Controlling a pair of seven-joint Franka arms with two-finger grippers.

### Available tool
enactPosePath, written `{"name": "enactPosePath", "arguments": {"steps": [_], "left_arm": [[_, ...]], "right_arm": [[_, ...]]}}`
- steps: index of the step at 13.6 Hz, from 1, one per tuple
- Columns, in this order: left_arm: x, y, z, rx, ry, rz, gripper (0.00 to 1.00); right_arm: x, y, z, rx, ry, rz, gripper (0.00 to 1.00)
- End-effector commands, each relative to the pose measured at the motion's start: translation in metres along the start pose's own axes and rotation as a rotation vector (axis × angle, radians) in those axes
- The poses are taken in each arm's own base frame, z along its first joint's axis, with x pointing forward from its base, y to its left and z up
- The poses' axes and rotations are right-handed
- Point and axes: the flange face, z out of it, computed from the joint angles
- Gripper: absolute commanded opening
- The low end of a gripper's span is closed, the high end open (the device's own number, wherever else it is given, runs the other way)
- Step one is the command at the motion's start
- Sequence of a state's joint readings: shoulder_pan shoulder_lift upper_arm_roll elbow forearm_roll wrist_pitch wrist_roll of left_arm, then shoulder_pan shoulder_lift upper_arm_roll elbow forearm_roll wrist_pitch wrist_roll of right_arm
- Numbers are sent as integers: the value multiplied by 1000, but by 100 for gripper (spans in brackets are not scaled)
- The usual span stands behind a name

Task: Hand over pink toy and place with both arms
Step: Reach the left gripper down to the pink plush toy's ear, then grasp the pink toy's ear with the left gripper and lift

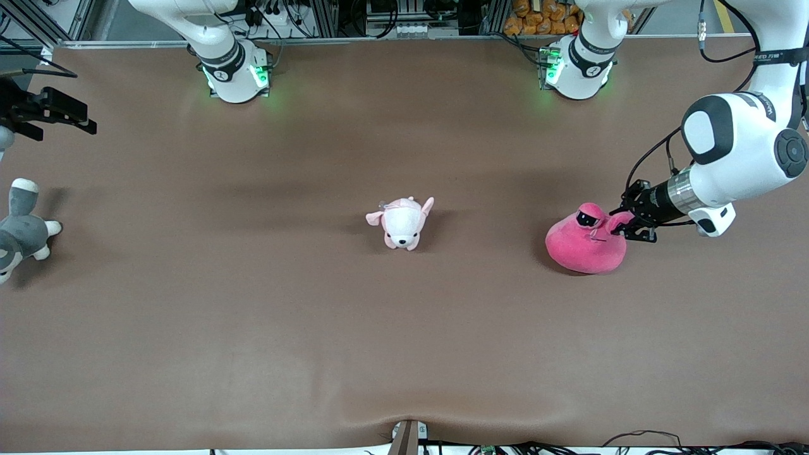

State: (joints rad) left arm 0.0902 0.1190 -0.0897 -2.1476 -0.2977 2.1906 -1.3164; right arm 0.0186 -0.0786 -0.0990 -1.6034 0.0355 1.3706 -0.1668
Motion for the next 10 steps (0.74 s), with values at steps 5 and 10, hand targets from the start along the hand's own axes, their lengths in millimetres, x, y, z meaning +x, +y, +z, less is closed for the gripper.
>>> {"name": "enactPosePath", "arguments": {"steps": [5, 10], "left_arm": [[-47, 25, -49, -2, -36, 22, 0], [-150, 40, -121, -6, -71, -5, 0]], "right_arm": [[4, 25, -5, 5, 8, 44, 100], [25, 29, 4, -5, 36, 36, 100]]}}
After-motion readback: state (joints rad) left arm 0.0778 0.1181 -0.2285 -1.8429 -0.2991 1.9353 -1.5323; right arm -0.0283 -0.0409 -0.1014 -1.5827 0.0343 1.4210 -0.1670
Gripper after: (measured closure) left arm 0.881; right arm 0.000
